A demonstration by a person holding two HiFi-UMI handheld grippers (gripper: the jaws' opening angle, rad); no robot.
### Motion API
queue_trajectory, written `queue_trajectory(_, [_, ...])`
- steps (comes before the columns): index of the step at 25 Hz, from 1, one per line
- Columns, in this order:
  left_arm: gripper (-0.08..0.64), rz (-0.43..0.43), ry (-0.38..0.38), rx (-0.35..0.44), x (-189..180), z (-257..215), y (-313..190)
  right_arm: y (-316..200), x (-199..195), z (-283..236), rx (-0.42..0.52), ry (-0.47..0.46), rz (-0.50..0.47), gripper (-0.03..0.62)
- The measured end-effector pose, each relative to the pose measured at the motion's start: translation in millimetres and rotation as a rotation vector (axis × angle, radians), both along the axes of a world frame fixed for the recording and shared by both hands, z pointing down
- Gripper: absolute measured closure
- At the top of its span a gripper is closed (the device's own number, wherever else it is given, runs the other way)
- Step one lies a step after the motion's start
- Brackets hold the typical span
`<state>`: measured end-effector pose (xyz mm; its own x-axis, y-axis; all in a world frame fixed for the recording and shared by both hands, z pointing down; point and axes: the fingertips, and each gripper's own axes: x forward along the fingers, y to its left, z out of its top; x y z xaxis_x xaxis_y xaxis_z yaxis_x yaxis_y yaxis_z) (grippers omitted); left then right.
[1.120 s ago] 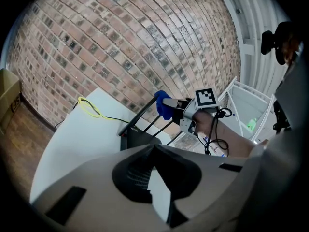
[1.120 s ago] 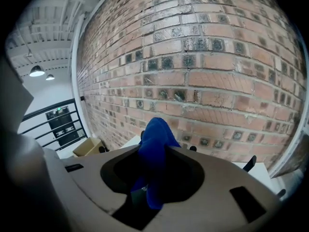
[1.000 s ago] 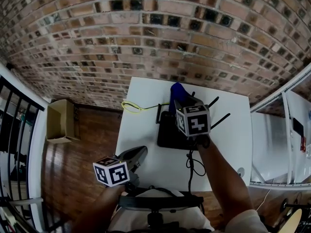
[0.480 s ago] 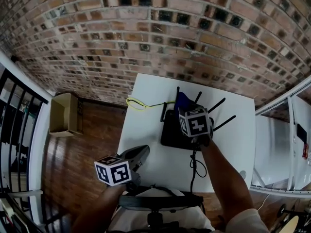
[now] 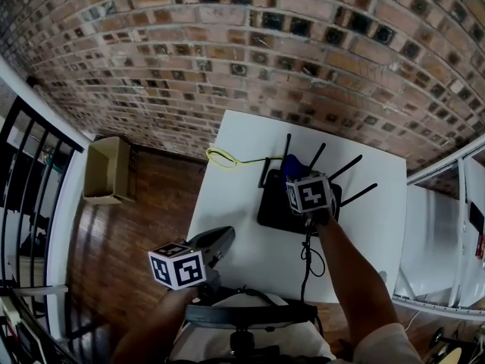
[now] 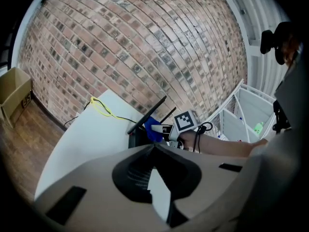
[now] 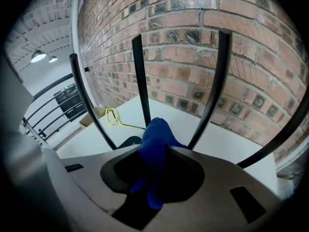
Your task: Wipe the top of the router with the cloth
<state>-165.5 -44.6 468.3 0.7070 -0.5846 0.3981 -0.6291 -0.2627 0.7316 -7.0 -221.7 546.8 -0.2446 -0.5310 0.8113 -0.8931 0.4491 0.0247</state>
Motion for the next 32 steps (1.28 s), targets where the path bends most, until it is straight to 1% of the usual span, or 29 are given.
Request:
queue_trajectory(3, [0.537,-0.005,-0.005,-0.002,-1,1,2,4,9,15,-0.034,0.029,0.005,0.460])
queue_trajectory(5, [0.537,-0.009,-0.009,-0.003,-1,2,3,5,11,19,-0.039,0.028,0.001,0.460])
queue_trajectory(8, [0.537,-0.011,-0.011,-0.003,0,1,3,7,12,15,-0.041,0.037,-0.017,0.460])
queue_trajectory(11, [0.537,-0.007,-0.006,-0.001,4,-2,3,12,13,4,-0.020,0.033,-0.051,0.460])
queue_trajectory(13, [0.537,-0.001,-0.005,0.002,8,-3,3,18,12,-7,0.001,0.010,-0.093,0.460])
queue_trajectory(18, [0.537,0.012,-0.003,0.000,17,-3,6,31,-3,-51,0.069,-0.099,-0.245,0.460])
queue_trajectory(22, [0.537,0.023,-0.001,0.007,26,-5,8,37,-14,-81,0.105,-0.165,-0.336,0.460])
queue_trajectory(25, [0.537,0.024,-0.001,0.012,32,-7,10,40,-23,-92,0.128,-0.176,-0.404,0.460])
queue_trajectory(28, [0.537,0.019,-0.002,0.016,34,-8,13,37,-29,-98,0.155,-0.168,-0.444,0.460])
queue_trajectory(32, [0.537,0.001,-0.004,0.013,33,-8,18,28,-36,-111,0.214,-0.156,-0.501,0.460])
